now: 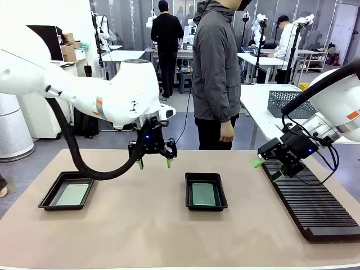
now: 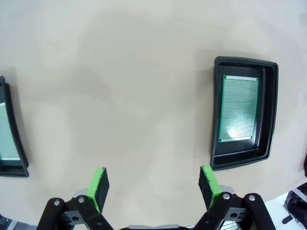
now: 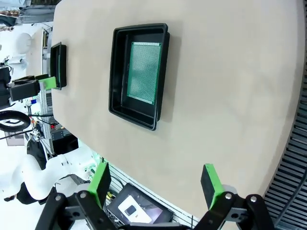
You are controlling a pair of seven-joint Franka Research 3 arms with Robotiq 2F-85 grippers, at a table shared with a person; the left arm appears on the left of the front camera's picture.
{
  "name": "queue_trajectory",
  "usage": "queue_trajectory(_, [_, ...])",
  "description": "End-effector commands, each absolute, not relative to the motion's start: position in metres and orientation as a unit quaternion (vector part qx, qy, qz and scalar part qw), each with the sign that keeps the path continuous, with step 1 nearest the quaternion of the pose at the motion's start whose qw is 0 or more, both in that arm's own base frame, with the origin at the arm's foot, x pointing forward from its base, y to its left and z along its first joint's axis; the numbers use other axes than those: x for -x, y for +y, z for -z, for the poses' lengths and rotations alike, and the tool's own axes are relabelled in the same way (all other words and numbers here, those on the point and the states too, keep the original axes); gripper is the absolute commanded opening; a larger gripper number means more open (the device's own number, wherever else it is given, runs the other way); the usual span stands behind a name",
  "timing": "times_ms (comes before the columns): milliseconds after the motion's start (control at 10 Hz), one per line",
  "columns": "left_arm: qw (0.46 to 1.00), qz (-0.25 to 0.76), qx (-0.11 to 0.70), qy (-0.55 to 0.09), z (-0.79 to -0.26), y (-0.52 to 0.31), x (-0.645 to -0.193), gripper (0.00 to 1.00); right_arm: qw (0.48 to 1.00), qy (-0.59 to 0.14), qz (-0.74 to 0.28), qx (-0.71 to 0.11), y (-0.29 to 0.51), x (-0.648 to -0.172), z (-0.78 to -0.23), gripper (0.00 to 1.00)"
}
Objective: Inspect and transfer BCBs to ESD trays.
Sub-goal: Pick up the ESD tray and place it on the left side of the table.
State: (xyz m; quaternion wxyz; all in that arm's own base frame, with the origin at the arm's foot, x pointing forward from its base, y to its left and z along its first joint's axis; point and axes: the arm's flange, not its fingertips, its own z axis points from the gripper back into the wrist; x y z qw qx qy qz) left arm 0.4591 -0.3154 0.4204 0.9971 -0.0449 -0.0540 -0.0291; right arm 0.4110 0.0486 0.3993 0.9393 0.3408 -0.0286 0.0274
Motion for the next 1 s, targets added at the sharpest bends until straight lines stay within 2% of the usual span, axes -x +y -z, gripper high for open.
queue_trajectory(0, [0.997,0.026,0.038,-0.063,-0.413,-0.339,-0.469,1.0,0.941,-0.031,-0.025,-0.337,0.056,-0.411,-0.403,1.0])
queue_trajectory(900, [0.998,0.045,0.018,-0.048,-0.348,-0.415,-0.489,1.0,0.941,-0.031,-0.025,-0.337,0.056,-0.411,-0.403,1.0])
